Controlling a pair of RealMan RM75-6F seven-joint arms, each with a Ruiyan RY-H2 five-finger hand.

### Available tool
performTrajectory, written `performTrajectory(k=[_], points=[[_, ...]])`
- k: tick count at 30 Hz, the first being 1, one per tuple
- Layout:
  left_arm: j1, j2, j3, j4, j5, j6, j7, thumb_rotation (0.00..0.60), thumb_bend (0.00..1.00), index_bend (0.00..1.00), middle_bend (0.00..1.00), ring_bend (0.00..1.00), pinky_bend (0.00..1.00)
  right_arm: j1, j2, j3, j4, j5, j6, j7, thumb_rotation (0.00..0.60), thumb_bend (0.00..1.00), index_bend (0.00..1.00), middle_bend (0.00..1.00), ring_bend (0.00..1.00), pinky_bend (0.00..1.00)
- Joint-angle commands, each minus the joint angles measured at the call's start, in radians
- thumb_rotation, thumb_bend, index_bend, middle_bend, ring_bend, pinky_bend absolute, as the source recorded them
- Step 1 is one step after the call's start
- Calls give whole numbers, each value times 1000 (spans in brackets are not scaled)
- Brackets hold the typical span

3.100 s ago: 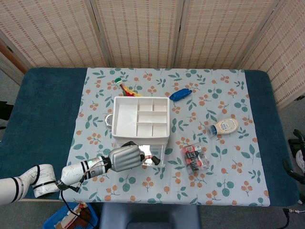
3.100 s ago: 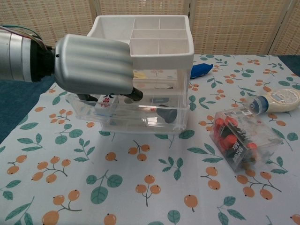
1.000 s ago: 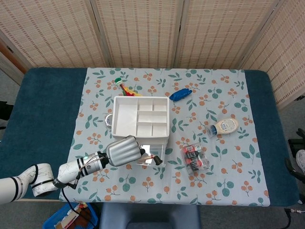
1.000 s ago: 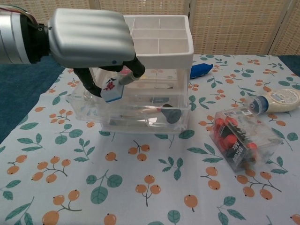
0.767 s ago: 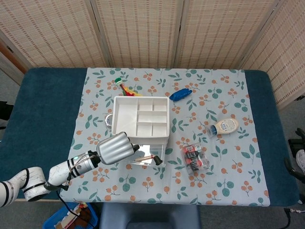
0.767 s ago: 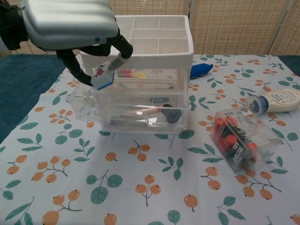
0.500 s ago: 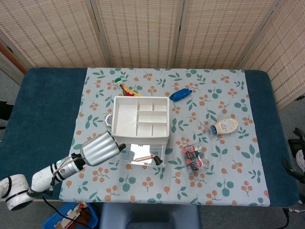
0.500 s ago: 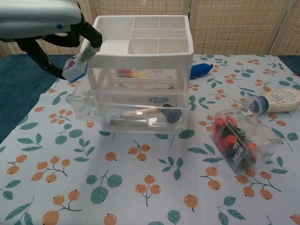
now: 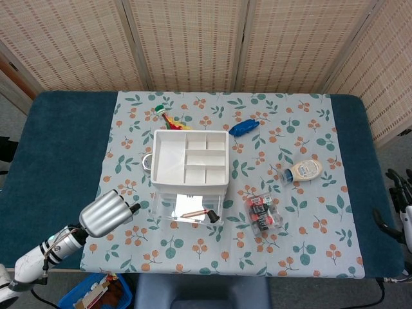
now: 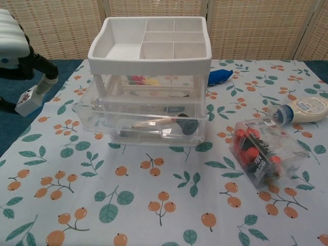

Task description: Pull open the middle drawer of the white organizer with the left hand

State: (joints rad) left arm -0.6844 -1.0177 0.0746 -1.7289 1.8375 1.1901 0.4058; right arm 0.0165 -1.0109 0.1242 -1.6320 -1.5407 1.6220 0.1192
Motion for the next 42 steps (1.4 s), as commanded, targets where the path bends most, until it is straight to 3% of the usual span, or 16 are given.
performTrajectory(k=[1, 11, 21, 33, 38, 42], points=[[42, -35, 22, 24, -4, 11, 14, 600, 88, 671, 997, 1000, 1000, 2, 0, 0, -3, 0, -2, -2, 600, 370, 0, 172, 73, 145], [82, -141, 41, 77, -31, -62, 71, 600, 88, 668, 997, 1000, 1000, 0, 13, -1, -24, -3, 7, -19, 600, 370, 0, 172, 73, 145], [85, -241, 18, 136, -105, -142, 94, 600, 88, 664, 997, 1000, 1000, -7, 14, -3, -22, 5, 12, -13, 600, 370, 0, 172, 73, 145], [112, -265, 8, 146, -143, -130, 105, 600, 88, 393, 997, 1000, 1000, -2, 10, -2, -17, 5, 9, -9, 600, 370, 0, 172, 73, 145], [147, -261, 1, 153, -176, -90, 92, 600, 88, 385, 992, 1000, 1000, 0, 14, -3, -19, 3, 6, -11, 600, 370, 0, 172, 73, 145], [191, -247, -28, 152, -260, -49, 70, 600, 88, 388, 971, 999, 1000, -1, 17, -4, -20, 11, 0, -5, 600, 370, 0, 172, 73, 145]])
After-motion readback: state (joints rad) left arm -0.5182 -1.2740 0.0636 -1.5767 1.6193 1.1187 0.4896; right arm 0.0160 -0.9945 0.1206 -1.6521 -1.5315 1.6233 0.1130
